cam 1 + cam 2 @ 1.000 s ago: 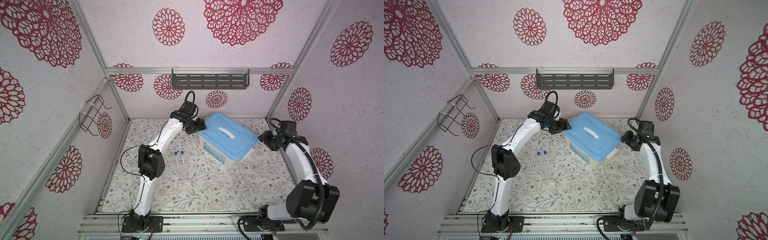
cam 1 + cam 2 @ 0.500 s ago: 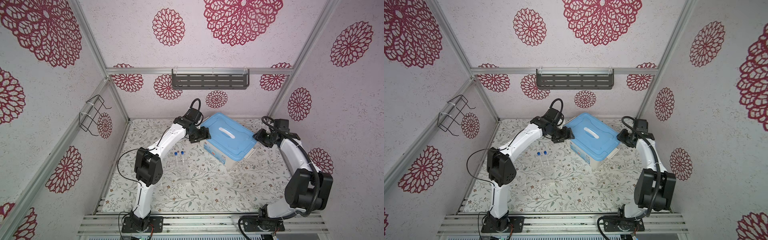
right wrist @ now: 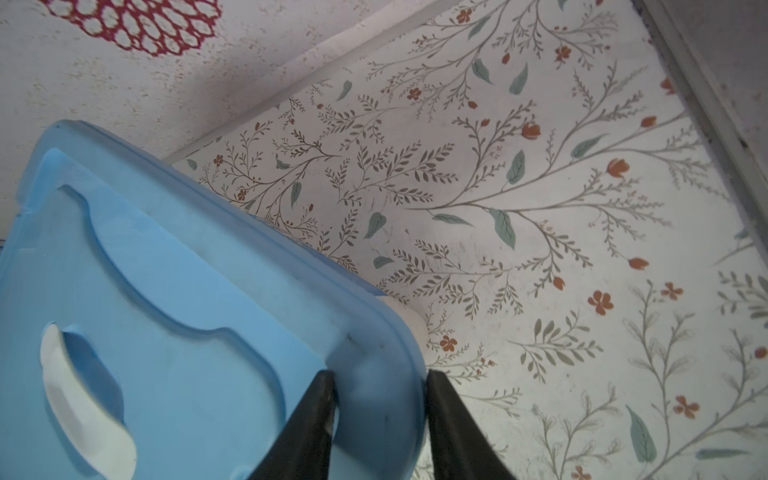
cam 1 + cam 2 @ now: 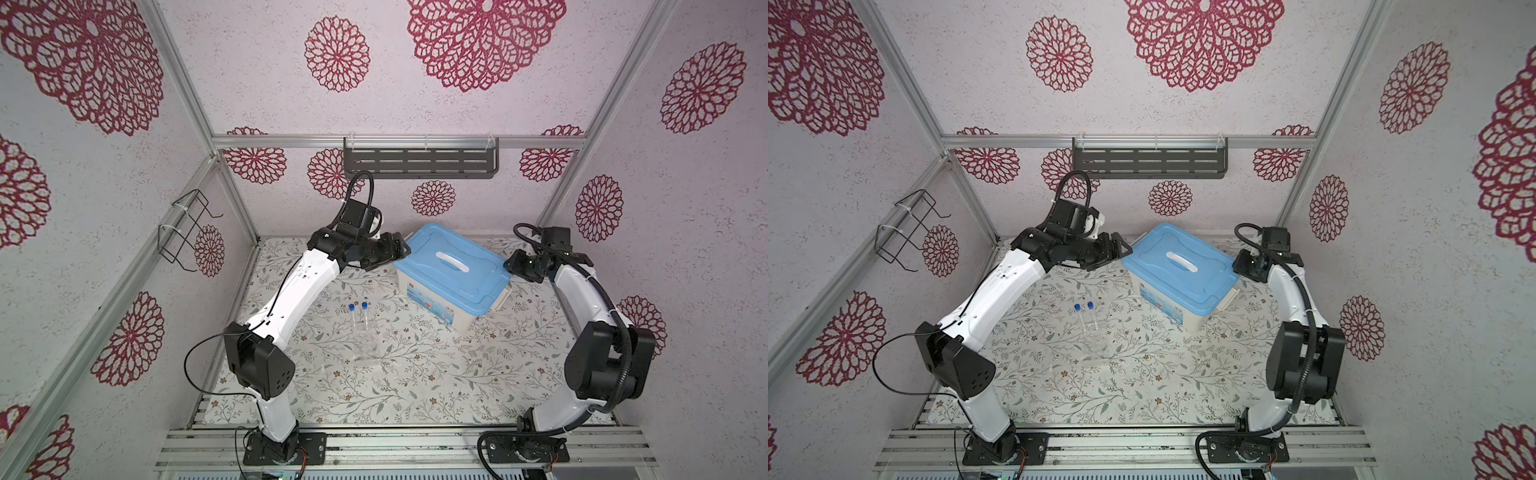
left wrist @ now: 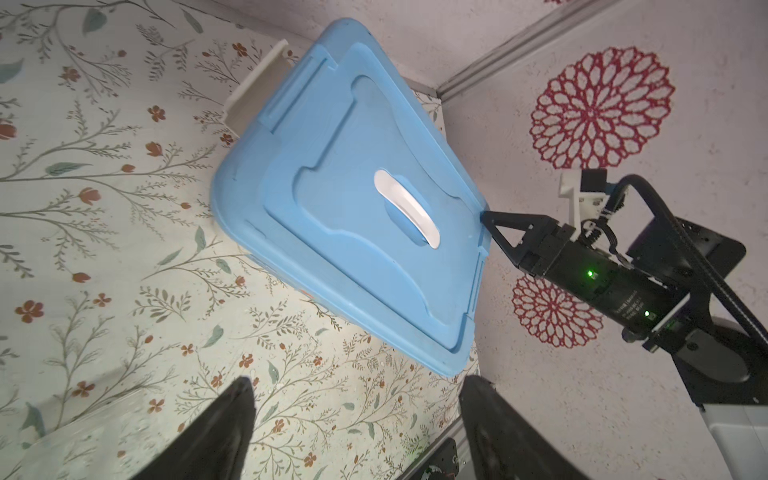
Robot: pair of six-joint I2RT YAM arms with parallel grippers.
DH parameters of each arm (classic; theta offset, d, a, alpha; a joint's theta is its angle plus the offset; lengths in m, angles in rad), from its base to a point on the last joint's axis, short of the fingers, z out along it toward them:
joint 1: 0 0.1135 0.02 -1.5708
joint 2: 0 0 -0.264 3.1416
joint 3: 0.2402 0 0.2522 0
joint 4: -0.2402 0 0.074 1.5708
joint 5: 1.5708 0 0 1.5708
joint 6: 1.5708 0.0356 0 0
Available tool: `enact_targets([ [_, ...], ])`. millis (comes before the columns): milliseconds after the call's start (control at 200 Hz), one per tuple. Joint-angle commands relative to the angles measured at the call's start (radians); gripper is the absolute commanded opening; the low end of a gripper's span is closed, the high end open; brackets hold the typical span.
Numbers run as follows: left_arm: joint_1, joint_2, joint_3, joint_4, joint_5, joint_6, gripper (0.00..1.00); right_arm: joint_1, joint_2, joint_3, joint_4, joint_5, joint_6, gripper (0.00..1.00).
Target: Organize the chemistry lab equipment
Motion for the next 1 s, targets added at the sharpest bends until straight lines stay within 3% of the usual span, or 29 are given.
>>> enact_targets([
  [0,0.044,0.04,0.023,0.004,-0.006,-0.009,0.81,0.035,0.059,0.036,-0.057,-0.053,-0.129,0.38],
  [245,0.049,0.227,0.202,-0.094,-0.006,0.054,0.84,0.049,0.131,0.106,-0.059,-0.146,-0.296,0.35],
  [500,0.046,0.36,0.302,-0.144,-0.053,0.043,0.82,0.1,0.186,0.139,-0.054,-0.109,-0.337,0.35],
  [781,-0.003,0.359,0.269,-0.142,-0.03,0.036,0.77,0.111,0.205,0.166,-0.085,-0.097,-0.357,0.36],
  [996,-0.082,0.341,0.273,-0.174,0.002,0.046,0.77,0.111,0.207,0.178,-0.086,-0.07,-0.305,0.38],
])
